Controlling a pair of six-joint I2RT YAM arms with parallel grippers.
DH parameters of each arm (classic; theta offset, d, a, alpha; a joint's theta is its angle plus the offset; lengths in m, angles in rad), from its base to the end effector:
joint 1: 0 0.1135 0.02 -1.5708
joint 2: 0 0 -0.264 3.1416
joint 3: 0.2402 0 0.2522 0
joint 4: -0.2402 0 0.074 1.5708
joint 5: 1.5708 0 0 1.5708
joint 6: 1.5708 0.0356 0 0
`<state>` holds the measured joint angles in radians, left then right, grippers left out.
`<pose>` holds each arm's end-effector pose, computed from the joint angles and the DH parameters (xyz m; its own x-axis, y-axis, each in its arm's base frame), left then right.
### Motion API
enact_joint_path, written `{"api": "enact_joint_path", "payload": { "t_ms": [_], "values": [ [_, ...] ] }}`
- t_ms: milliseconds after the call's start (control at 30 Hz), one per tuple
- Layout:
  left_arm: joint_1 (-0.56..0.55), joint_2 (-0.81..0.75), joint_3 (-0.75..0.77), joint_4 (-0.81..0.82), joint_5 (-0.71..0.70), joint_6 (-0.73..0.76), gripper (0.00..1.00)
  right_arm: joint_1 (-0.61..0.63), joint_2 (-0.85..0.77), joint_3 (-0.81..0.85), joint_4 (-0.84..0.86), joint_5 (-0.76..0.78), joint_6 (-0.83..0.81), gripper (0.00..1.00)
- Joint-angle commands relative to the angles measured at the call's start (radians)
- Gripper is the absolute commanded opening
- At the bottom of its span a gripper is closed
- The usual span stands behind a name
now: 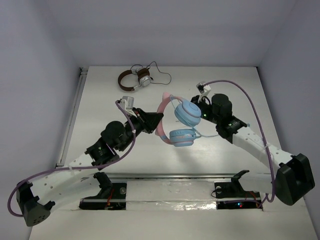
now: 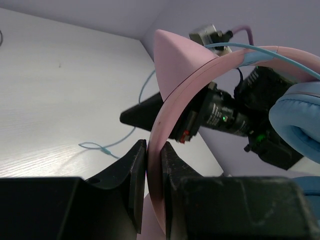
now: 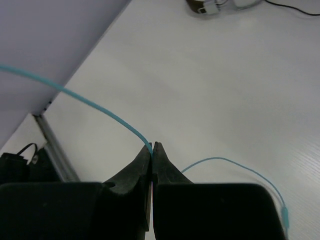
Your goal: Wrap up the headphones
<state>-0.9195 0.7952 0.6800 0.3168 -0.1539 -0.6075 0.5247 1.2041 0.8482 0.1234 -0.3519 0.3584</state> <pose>0.1210 -0.1497 0.3553 -0.2970 -0.5409 -0.7869 0.6398 0.4990 -0.5845 0.2365 0.1511 0.3061 -0.4535 0.1180 -0.8834 -0.6423 0.6440 0.4157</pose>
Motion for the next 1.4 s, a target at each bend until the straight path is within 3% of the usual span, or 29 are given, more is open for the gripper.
{"api": "enact_joint_path", "payload": {
  "t_ms": [0,133,200,233,267,367,400,467,567,833,1067,1367],
  "values": [
    [-0.002,-0.001,0.072,0.107,-0.108,-0.04,0.0,-0.003,-0.017,-0.055,0.217,-0.168,0.071,0.0],
    [-0.002,0.025,0.092,0.12,-0.177,-0.057,0.0,-0.003,0.014,-0.106,0.317,-0.225,0.135,0.0],
    [-0.002,0.036,0.087,0.148,-0.209,-0.072,0.0,0.006,0.031,-0.124,0.37,-0.246,0.163,0.09],
    [-0.002,0.038,0.084,0.16,-0.214,-0.078,0.0,0.006,0.037,-0.124,0.39,-0.258,0.172,0.14],
    [-0.002,0.041,0.081,0.185,-0.219,-0.08,0.0,0.006,0.049,-0.132,0.41,-0.274,0.191,0.28],
    [-0.002,0.052,0.073,0.228,-0.217,-0.1,0.0,0.006,0.063,-0.15,0.502,-0.312,0.215,0.54],
    [-0.002,0.052,0.073,0.235,-0.205,-0.107,0.0,0.006,0.075,-0.153,0.54,-0.327,0.221,0.61],
    [-0.002,0.053,0.075,0.24,-0.194,-0.113,0.0,0.006,0.089,-0.156,0.567,-0.328,0.223,0.65],
    [-0.002,0.052,0.096,0.214,-0.185,-0.109,0.0,0.006,0.117,-0.155,0.591,-0.288,0.2,0.7],
    [-0.002,0.035,0.17,0.127,-0.147,-0.071,0.0,0.006,0.061,-0.185,0.479,-0.064,0.102,0.68],
    [-0.002,0.044,0.204,0.1,-0.134,-0.052,0.0,0.006,0.143,-0.187,0.495,0.016,0.054,0.84],
    [-0.002,0.041,0.279,0.041,-0.134,-0.014,0.0,0.006,0.299,-0.159,0.502,-0.004,0.016,0.8]
  ]
}}
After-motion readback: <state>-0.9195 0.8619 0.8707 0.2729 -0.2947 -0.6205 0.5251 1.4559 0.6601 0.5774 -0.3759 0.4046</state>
